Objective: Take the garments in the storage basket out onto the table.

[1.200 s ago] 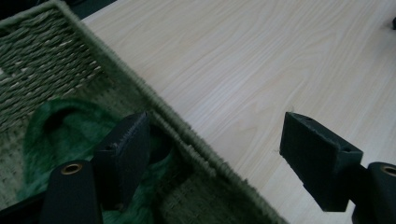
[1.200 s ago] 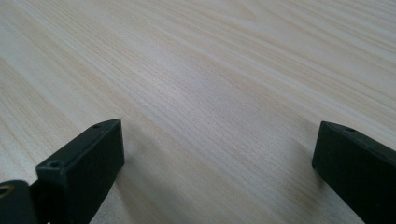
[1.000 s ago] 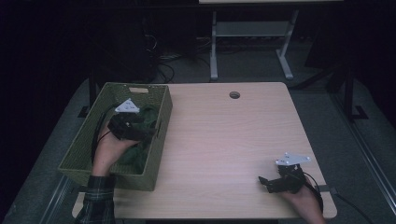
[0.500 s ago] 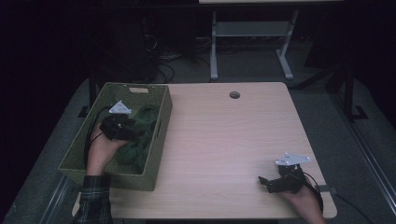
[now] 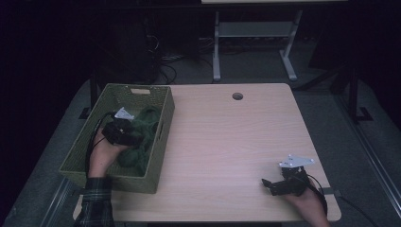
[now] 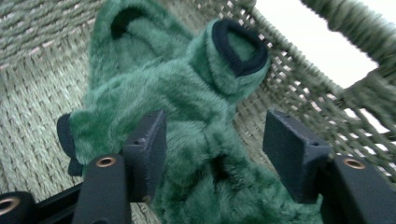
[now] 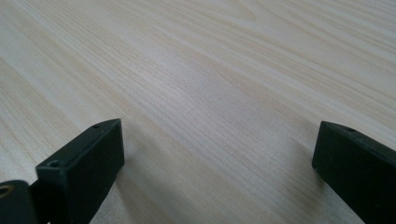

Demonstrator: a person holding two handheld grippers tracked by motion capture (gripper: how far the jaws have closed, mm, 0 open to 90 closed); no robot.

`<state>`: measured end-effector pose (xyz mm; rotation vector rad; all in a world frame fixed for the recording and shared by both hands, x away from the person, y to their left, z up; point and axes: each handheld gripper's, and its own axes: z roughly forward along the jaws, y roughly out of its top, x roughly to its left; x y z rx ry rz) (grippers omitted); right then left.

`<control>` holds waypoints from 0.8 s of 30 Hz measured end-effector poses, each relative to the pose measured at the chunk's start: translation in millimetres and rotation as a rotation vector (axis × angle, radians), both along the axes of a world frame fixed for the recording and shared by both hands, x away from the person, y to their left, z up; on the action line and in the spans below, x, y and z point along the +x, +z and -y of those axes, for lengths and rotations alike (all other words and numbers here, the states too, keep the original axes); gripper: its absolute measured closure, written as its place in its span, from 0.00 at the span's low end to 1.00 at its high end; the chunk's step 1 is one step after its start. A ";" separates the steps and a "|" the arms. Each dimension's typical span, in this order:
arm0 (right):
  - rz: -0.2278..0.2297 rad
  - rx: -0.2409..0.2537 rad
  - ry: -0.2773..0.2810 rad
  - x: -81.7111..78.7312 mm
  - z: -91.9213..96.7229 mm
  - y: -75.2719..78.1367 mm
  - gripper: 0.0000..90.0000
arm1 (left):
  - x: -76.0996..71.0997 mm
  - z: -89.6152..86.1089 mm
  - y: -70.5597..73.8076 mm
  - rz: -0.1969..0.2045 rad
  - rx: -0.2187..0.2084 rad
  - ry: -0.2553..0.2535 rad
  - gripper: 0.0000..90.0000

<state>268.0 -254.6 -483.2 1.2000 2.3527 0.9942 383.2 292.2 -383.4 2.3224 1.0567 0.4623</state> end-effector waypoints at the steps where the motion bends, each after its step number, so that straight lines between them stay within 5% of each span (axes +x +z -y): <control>1: 0.000 0.000 0.000 0.0 0.0 0.0 0.02 | 0.6 -0.3 -1.3 -0.005 0.002 -0.003 0.42; 17: 0.000 0.000 0.000 0.0 0.0 0.0 0.02 | 7.4 2.7 -21.5 -0.084 0.061 -0.001 0.32; 24: 0.000 0.000 0.000 0.0 0.0 0.0 0.02 | 10.9 3.0 -31.5 -0.148 0.070 0.016 0.32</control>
